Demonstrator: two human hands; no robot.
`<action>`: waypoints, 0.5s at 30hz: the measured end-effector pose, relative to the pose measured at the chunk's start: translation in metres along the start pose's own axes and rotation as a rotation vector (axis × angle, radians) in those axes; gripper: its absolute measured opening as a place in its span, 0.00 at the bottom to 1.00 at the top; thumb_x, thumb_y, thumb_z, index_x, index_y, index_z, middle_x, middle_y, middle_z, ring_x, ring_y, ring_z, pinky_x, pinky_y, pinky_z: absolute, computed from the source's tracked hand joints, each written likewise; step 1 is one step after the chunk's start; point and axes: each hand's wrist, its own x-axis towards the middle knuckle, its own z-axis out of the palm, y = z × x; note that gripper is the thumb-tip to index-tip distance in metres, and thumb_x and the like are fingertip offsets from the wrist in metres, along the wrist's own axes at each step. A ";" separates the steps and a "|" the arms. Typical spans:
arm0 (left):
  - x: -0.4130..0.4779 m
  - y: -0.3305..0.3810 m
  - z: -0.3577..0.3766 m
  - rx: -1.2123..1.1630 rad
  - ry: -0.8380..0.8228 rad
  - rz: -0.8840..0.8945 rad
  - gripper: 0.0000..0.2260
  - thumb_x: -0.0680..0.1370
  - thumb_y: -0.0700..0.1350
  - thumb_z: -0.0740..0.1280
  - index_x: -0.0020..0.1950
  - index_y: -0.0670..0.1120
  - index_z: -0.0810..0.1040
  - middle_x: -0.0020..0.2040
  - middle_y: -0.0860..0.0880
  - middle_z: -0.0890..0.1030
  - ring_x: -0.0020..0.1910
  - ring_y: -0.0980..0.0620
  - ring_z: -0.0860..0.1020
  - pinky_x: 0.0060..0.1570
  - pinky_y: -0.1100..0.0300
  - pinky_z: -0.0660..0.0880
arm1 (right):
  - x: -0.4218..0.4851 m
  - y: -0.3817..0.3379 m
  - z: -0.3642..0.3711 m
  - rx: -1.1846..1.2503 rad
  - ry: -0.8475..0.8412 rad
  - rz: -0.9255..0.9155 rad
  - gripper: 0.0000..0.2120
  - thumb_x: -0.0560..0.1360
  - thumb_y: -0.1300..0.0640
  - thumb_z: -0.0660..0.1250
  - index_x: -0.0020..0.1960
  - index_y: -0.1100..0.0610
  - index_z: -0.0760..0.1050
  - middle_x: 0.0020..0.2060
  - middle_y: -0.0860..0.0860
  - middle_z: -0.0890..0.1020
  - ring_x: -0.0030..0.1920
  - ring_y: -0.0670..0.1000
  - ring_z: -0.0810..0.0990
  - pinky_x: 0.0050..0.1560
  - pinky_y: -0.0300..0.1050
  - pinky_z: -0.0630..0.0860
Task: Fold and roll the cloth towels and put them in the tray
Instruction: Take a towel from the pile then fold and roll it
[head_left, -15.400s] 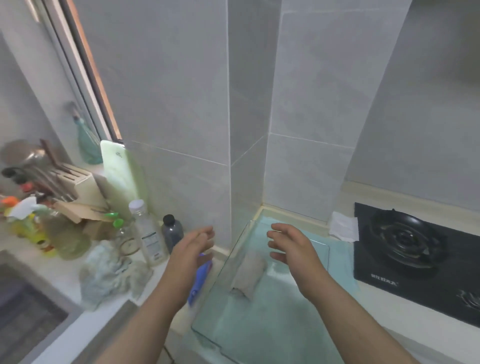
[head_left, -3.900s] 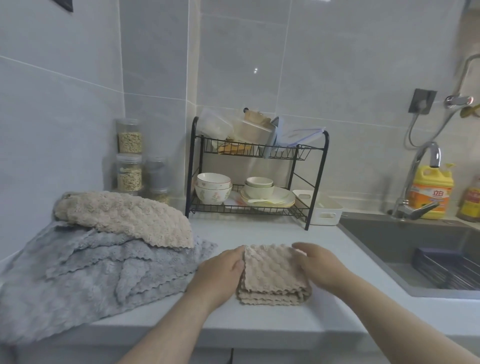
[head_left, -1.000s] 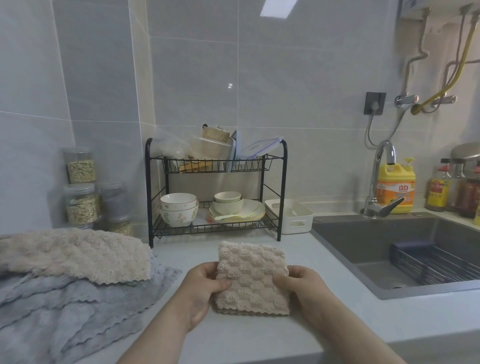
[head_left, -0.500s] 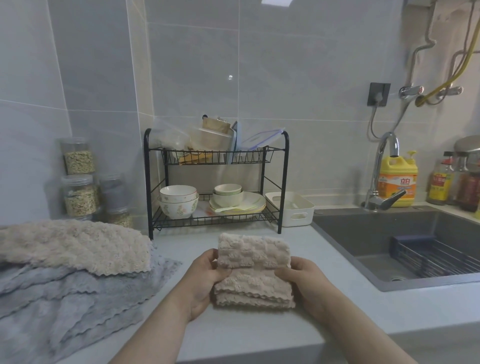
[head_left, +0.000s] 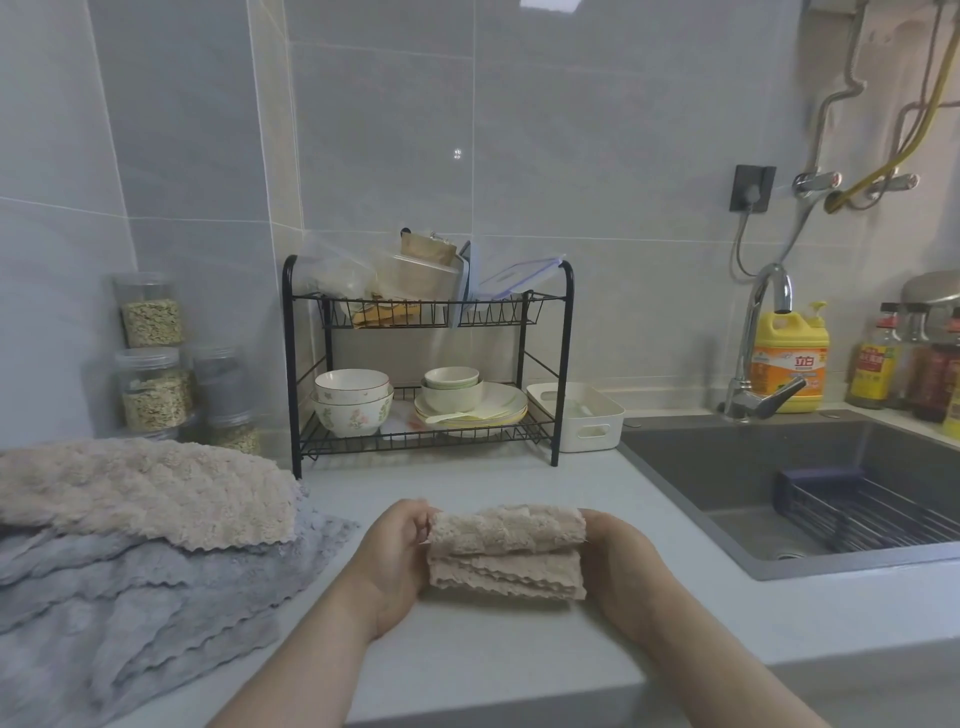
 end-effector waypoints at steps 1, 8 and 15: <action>0.000 -0.001 -0.001 0.020 -0.017 0.004 0.12 0.76 0.50 0.65 0.38 0.44 0.72 0.39 0.41 0.76 0.37 0.47 0.76 0.41 0.54 0.72 | 0.000 0.001 0.001 -0.007 -0.002 0.004 0.17 0.73 0.56 0.62 0.53 0.69 0.78 0.52 0.67 0.80 0.51 0.65 0.79 0.54 0.56 0.75; 0.007 -0.010 -0.004 0.140 0.057 0.054 0.29 0.61 0.29 0.76 0.60 0.36 0.72 0.58 0.42 0.77 0.54 0.46 0.80 0.55 0.55 0.76 | -0.003 0.006 0.003 -0.401 0.110 -0.107 0.27 0.61 0.61 0.73 0.59 0.53 0.74 0.51 0.52 0.80 0.46 0.53 0.82 0.43 0.43 0.80; -0.001 -0.006 0.000 0.125 0.012 0.117 0.10 0.71 0.26 0.67 0.49 0.36 0.78 0.42 0.41 0.85 0.40 0.49 0.84 0.39 0.61 0.80 | -0.009 0.002 0.009 -0.376 0.074 -0.137 0.18 0.61 0.63 0.71 0.50 0.62 0.75 0.43 0.57 0.84 0.42 0.52 0.82 0.42 0.42 0.78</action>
